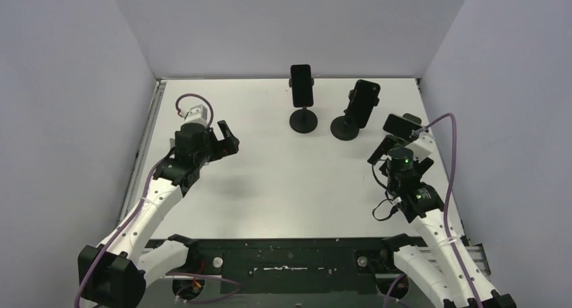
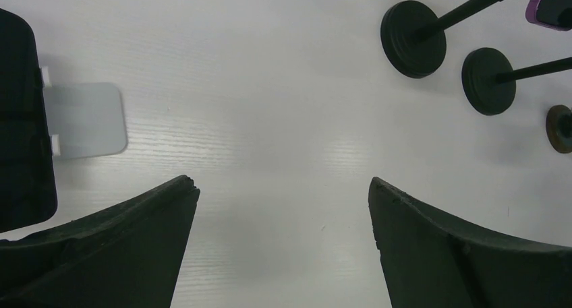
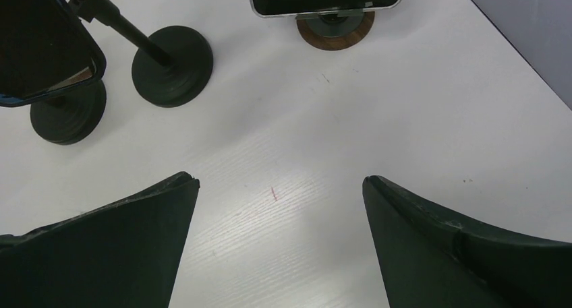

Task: Remove the phone from the phone stand
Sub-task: Move the phone stand with the phone to the center of the board.

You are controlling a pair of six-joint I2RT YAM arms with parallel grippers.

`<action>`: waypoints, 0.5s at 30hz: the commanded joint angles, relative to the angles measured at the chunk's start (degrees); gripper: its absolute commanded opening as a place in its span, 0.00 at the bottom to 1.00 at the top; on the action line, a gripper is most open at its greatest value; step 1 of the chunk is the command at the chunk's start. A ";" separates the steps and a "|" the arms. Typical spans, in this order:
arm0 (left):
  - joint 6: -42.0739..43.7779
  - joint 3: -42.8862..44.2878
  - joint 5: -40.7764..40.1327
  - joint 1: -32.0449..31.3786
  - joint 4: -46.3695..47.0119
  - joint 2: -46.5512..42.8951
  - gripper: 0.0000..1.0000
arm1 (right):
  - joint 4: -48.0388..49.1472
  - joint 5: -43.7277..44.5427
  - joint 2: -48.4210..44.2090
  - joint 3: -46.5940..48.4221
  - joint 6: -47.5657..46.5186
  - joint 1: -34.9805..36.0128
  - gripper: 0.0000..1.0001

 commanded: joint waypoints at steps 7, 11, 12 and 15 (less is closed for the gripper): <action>4.36 3.64 -4.09 -4.22 0.41 -1.40 0.97 | 2.90 -7.63 -2.04 3.79 -7.76 -0.06 1.00; 4.87 6.82 -5.28 -6.80 -0.80 0.18 0.97 | 2.86 -6.08 -2.77 4.50 -7.07 -0.09 1.00; 4.98 7.56 -5.17 -7.26 -0.72 0.53 0.97 | 3.00 -5.71 -3.12 4.66 -6.89 -0.09 1.00; 5.79 7.95 -3.16 -7.77 1.31 0.46 0.97 | 4.49 -6.49 -4.93 5.27 -8.04 -0.05 1.00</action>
